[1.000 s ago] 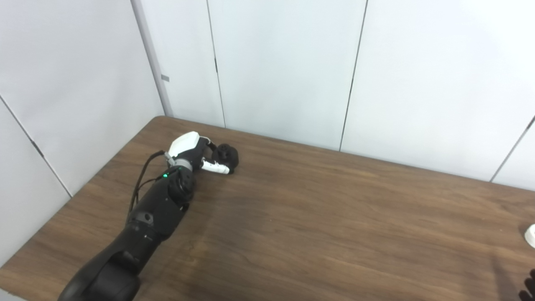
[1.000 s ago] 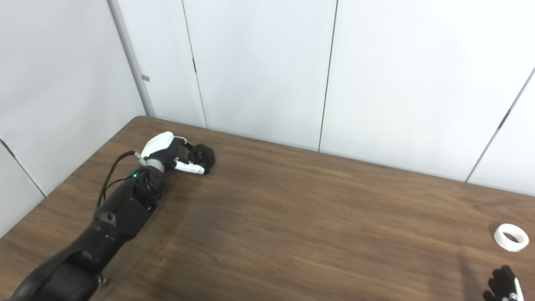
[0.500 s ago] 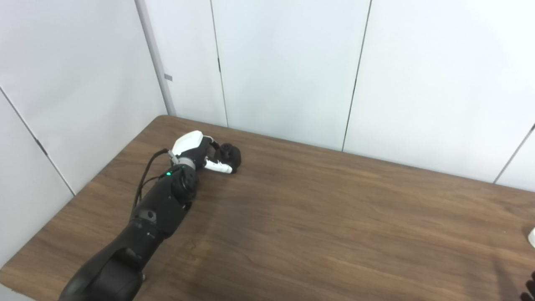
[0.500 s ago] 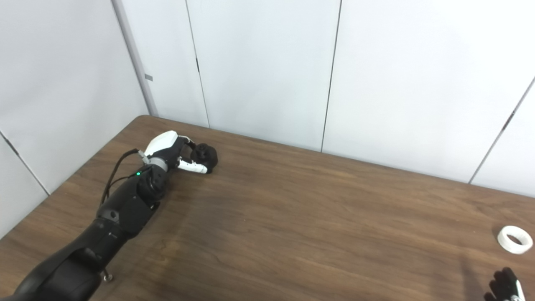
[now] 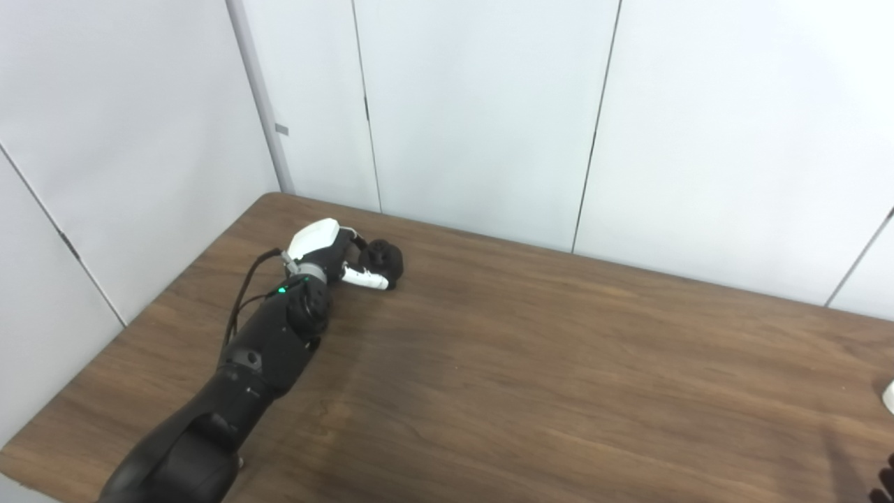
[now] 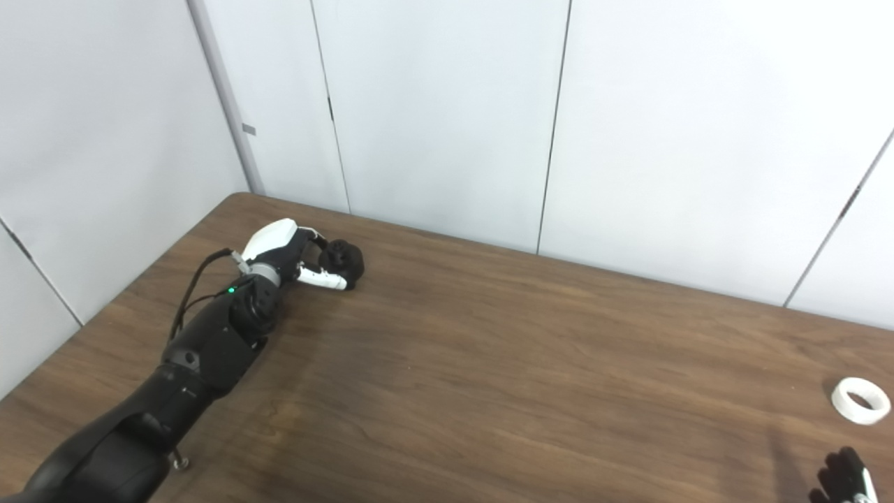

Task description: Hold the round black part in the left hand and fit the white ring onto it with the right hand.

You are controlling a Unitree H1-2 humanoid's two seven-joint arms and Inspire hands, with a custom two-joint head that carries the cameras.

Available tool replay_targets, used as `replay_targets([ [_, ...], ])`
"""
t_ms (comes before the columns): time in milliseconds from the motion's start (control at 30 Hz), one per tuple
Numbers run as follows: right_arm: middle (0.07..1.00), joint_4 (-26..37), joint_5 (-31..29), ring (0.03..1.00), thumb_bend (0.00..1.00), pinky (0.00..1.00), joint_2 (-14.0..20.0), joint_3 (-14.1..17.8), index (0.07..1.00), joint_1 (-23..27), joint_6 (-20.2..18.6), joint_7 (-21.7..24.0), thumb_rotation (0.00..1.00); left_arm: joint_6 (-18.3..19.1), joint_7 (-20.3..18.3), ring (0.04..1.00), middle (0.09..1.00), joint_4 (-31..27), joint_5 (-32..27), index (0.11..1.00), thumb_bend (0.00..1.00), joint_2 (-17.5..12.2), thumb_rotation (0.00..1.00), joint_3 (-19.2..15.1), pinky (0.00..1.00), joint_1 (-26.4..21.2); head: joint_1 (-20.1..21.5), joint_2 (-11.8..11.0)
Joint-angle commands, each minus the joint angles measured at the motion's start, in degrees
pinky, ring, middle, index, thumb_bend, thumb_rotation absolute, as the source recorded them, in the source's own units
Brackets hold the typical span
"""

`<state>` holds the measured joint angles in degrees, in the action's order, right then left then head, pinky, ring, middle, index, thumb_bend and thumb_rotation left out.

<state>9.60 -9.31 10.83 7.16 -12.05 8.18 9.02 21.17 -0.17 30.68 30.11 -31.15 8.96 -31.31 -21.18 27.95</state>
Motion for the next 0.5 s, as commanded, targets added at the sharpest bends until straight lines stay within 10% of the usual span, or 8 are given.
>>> replay_targets([
  [0, 1.0, -2.14, -0.69, 1.0, 0.62, 1.0, -1.33, -0.71, 1.0, -1.84, 0.94, 0.03, 1.0, -0.87, 0.71, 1.0, 0.931, -0.45, 0.45, 0.75, 0.85, -1.31, 0.3, -0.1, 1.0, -2.62, -0.02, 0.04],
  [467, 1.0, -1.15, 0.37, 1.0, 0.65, 1.0, -1.55, -0.86, 1.0, -2.22, -0.12, -0.58, 1.0, -1.64, 0.53, 1.0, 0.93, 0.03, 0.1, 0.754, 0.86, -1.32, 0.3, -0.25, 1.0, -2.87, 0.22, 0.24],
])
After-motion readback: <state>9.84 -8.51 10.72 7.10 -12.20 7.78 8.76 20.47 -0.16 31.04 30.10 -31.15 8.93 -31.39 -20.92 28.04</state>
